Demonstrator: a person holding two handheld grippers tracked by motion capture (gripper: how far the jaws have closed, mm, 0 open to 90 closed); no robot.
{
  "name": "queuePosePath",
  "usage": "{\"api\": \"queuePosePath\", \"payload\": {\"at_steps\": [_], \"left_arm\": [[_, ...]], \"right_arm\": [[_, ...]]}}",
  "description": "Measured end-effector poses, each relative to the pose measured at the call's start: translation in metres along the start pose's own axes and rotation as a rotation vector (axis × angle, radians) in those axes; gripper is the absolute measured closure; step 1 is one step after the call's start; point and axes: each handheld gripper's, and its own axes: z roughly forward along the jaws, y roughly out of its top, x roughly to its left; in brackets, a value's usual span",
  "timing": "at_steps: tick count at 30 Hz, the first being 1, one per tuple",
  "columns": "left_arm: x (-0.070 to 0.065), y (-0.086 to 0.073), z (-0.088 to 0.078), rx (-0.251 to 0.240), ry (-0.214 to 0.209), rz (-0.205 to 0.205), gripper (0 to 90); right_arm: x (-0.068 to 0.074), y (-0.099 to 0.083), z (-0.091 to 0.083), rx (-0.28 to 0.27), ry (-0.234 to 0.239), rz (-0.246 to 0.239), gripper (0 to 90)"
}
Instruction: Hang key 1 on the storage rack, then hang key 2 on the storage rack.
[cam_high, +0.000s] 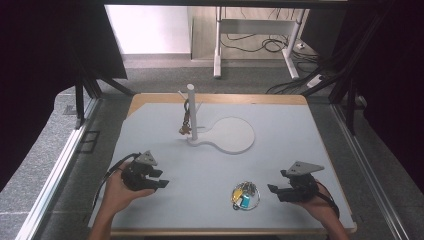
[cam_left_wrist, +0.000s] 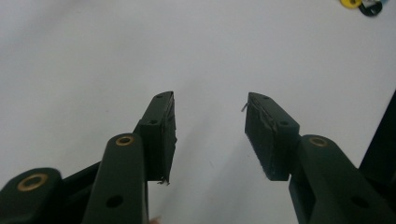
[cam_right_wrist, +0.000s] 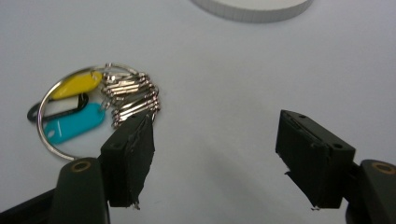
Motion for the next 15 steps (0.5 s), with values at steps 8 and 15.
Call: {"api": "queuePosePath", "payload": {"at_steps": [8, 15], "left_arm": [[-0.006, -0.006, -0.005, -0.022, 0.005, -0.004, 50.3], [-0.002, -0.016, -0.006, -0.034, -0.022, -0.052, 50.7]], "right_arm": [[0.006, 0.035, -0.015, 0.066, 0.070, -0.085, 29.3], [0.021, 0.059, -0.013, 0.131, 0.205, -0.195, 41.6]]}}
